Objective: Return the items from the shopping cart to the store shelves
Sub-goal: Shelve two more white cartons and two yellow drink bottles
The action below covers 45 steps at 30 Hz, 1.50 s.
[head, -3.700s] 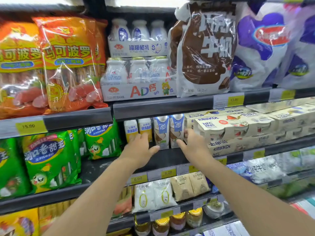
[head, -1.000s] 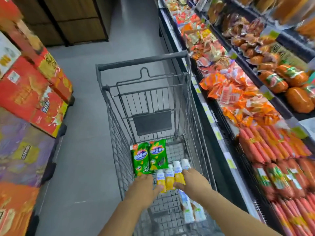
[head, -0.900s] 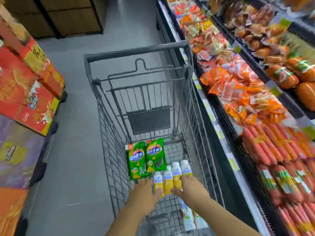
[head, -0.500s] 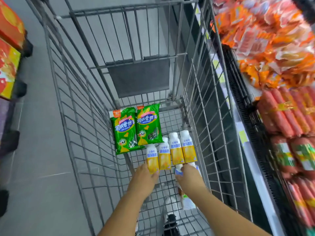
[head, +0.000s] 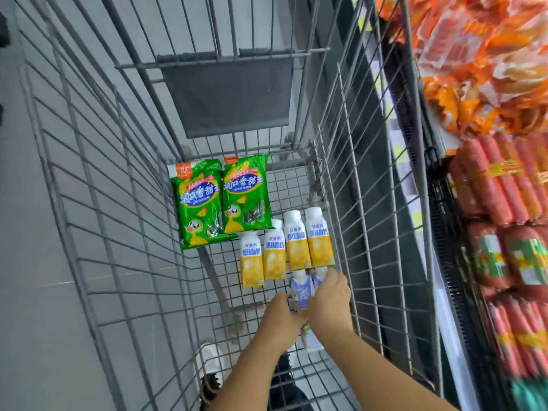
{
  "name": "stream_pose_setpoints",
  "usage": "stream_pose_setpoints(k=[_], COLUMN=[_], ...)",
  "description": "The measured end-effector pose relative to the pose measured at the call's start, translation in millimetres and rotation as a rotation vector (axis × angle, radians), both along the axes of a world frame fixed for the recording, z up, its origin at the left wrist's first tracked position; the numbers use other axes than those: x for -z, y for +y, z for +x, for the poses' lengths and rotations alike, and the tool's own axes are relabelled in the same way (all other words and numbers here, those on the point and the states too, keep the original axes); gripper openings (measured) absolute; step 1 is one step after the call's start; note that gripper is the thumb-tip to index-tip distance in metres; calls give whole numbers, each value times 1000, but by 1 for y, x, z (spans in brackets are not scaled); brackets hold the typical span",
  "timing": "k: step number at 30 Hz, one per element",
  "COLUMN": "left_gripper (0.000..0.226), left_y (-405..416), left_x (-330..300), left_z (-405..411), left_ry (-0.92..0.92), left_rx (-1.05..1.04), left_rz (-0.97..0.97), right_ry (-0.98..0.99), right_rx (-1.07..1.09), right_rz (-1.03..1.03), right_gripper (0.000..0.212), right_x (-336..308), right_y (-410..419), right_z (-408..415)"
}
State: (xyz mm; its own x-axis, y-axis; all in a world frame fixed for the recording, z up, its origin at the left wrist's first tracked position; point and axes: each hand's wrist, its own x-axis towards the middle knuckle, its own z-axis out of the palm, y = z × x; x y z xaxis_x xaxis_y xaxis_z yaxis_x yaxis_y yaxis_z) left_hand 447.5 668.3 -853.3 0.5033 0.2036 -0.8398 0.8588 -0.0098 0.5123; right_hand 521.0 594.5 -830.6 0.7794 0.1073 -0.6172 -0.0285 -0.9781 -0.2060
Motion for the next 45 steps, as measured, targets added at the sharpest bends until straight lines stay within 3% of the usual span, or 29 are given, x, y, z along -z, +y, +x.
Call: stream_pose_setpoints(k=[3,6,11,15,19,24,30,40,45], left_gripper=[21,21,34,43,43,43,50,59,30], left_y=[-5,-2,4,6,15,23,43,122,134], left_x=[7,10,14,15,11,-6,-67,-243,-353], left_z=[4,1,-6,-9,-14,-20,-21,2,14], left_ry=[-4,18,58,102,149,156,65,-169,-357], left_rx=[-124,-116,-129,-178,-235,-243,-306,-156,-57], left_rz=[-70,-47,-29,-81,-150,-153,-135,92,162], right_ry=[58,143,297,331,397,449,464,291,118], right_rx=[50,4,161,181,115,247,371,444,464], right_rz=[-16,-87,35,-7,-42,80,380,826,993], right_gripper=[62,48,52,46,47,52,37,45,36], right_x=[6,7,9,11,13,0,-59,-224,-331], right_y=[-2,-1,-5,-8,-6,-3,5,45,42], right_z=[7,15,21,25,26,14,9,17,8])
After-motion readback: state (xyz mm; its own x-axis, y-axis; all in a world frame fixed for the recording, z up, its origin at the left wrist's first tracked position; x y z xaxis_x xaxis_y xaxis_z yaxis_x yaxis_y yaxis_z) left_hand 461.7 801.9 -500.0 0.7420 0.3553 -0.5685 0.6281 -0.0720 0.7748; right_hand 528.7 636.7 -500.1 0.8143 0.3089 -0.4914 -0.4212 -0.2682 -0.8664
